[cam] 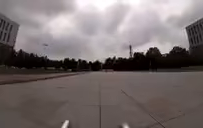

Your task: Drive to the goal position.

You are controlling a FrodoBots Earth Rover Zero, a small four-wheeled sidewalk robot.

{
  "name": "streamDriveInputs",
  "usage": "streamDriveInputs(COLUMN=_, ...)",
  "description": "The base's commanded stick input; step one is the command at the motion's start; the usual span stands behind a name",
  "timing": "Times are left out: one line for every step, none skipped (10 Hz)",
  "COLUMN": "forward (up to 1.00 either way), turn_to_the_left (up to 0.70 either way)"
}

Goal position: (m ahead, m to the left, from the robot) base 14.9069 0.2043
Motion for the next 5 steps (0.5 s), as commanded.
streamDriveInputs(forward=1.0, turn_to_the_left=0.0)
streamDriveInputs(forward=1.0, turn_to_the_left=-0.01)
streamDriveInputs(forward=1.0, turn_to_the_left=-0.13)
streamDriveInputs(forward=1.0, turn_to_the_left=-0.19)
streamDriveInputs(forward=1.0, turn_to_the_left=0.0)
